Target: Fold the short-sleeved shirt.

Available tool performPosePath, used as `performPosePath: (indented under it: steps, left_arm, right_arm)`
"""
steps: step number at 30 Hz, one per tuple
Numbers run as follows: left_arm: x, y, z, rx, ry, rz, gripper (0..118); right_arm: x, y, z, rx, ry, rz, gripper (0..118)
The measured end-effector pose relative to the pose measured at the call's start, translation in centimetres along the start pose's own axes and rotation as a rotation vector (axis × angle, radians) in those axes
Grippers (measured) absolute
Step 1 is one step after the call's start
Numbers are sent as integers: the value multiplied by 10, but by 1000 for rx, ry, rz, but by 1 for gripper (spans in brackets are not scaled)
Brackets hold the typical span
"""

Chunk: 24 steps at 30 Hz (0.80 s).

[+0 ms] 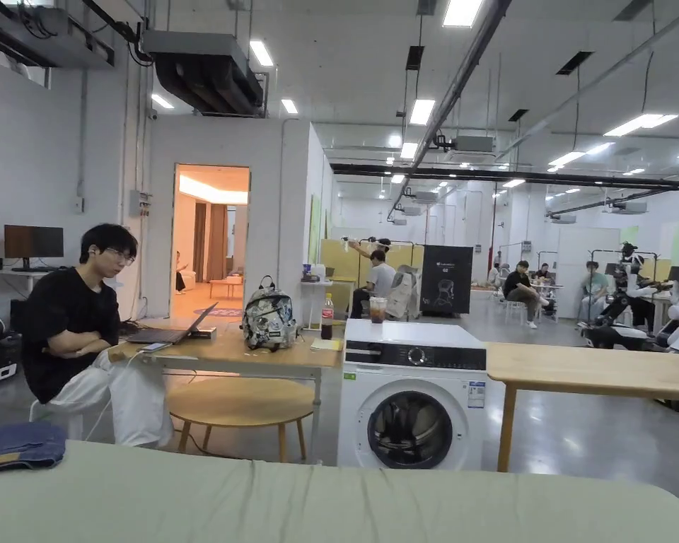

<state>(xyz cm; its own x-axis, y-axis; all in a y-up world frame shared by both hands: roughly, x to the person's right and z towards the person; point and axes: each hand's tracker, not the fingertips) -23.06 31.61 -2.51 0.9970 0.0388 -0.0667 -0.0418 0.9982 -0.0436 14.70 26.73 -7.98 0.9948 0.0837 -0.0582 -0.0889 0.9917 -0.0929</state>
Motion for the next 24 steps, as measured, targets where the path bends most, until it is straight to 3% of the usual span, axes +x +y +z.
performPosePath:
  steps: [6, 7, 10, 11, 12, 13, 14, 16, 17, 24]
  left_arm:
    - [1, -2, 2, -15, 4, -32, 0]
    - [2, 1, 3, 6, 13, -120, 0]
    - [2, 3, 3, 13, 10, -100, 0]
    - [3, 4, 3, 19, 12, -93, 1]
    - [4, 4, 3, 22, 11, -91, 5]
    - [4, 5, 3, 30, 4, -92, 17]
    - [5, 6, 4, 35, -2, -90, 34]
    - [7, 9, 4, 42, -9, -89, 87]
    - [8, 11, 2, 33, -11, -89, 92]
    - [13, 11, 8, 67, -30, -109, 92]
  right_arm:
    - [-2, 7, -1, 18, -4, -12, 0]
    - [-1, 8, 0, 26, 4, -27, 0]
    - [2, 11, 2, 41, 7, -32, 0]
    - [2, 12, 3, 50, 0, -24, 7]
    - [3, 13, 4, 61, 3, -24, 24]
    - [3, 15, 6, 74, 9, -22, 57]
    - [3, 17, 7, 78, 14, -19, 79]
    - [1, 20, 6, 81, 12, -13, 104]
    - [1, 21, 8, 95, 9, -9, 105]
    - [-3, 24, 12, 116, 10, -17, 108]
